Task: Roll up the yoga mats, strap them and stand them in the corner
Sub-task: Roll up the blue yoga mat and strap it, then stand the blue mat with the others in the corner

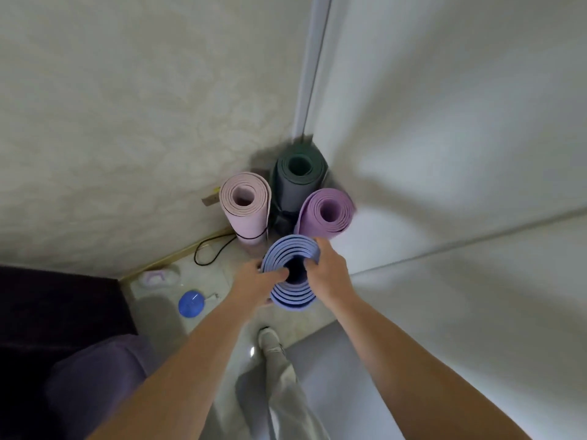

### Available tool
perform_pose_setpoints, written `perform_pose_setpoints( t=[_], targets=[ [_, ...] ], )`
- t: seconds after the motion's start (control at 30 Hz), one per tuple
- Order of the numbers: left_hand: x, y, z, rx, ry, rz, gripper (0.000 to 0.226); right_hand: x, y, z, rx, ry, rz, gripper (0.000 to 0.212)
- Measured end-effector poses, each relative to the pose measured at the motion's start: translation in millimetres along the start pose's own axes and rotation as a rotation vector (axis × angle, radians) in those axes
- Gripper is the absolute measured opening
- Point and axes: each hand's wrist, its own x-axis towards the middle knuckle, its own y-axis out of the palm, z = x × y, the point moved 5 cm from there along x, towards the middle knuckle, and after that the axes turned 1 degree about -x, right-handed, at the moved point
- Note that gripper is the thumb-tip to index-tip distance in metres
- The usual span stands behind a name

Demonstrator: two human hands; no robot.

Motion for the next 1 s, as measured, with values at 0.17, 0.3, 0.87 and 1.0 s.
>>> perform_pose_setpoints(
  t=[0.17,0.3,0.87,1.0],
  targets=[
    [45,31,3,0.114,-0.003,0.05,0.021,35,-8,-34,-0.019,0.087,0.023,0.031],
    [69,80,2,0.125,-0.05,0.158,0.03,55,-26,-76,0.005,0.18,-0.058,0.018],
    [151,142,14,0.003,-0.043,0.156,0.076,71,5,-126,-0.406,-0.147,-0.136,0.067],
    [144,142,18,-0.107,-0.189,0.224,0.097,75,24,-138,-0.527,-0.156,-0.094,0.07]
  ],
)
